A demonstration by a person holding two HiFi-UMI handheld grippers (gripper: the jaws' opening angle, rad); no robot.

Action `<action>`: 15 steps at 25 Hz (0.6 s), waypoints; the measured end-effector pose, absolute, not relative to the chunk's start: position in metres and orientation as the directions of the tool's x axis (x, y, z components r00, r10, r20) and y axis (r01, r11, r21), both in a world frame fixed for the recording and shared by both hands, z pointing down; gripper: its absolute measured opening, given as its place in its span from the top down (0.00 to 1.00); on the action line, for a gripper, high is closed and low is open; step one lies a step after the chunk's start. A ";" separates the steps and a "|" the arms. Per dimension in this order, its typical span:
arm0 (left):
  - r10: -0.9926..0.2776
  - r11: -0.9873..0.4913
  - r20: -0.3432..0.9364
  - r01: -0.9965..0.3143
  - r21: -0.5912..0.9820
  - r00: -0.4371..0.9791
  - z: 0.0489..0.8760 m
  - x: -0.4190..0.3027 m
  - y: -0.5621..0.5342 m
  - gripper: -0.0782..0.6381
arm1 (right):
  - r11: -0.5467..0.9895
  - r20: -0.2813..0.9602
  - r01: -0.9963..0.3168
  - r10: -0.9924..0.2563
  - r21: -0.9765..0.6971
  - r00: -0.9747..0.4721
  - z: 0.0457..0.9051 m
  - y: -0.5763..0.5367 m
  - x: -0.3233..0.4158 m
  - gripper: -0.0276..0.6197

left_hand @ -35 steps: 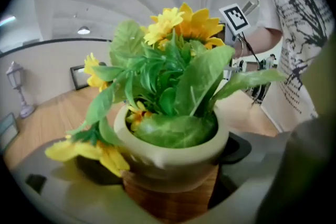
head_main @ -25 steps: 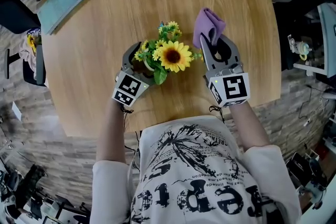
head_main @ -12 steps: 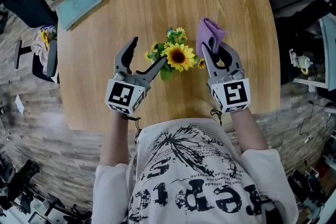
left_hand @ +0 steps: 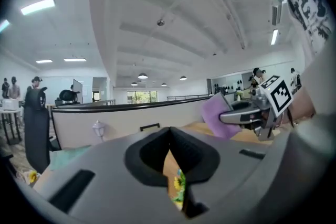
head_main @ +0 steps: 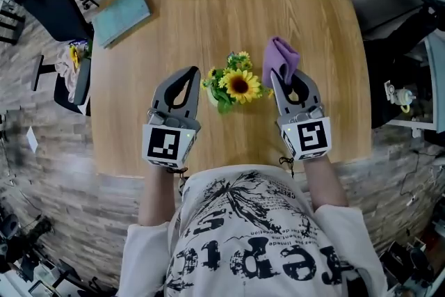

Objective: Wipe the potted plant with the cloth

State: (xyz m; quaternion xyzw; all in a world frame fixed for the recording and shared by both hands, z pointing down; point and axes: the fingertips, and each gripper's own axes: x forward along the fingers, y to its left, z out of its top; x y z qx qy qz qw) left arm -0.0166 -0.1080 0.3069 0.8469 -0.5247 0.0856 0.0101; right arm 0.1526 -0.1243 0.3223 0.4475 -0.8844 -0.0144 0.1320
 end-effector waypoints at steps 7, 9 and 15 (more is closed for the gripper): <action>-0.893 -0.431 0.178 -0.899 -0.076 0.413 0.309 -0.021 -0.110 0.88 | 0.594 0.185 -0.789 -0.803 0.158 -0.567 0.304 -0.120 0.158 0.86; -0.893 -0.435 0.170 -0.897 -0.082 0.417 0.306 -0.020 -0.110 0.88 | 0.602 0.178 -0.783 -0.797 0.157 -0.577 0.301 -0.118 0.159 0.86; -0.897 -0.430 0.153 -0.900 -0.077 0.415 0.300 -0.020 -0.108 0.88 | 0.621 0.185 -0.777 -0.780 0.106 -0.598 0.307 -0.115 0.164 0.87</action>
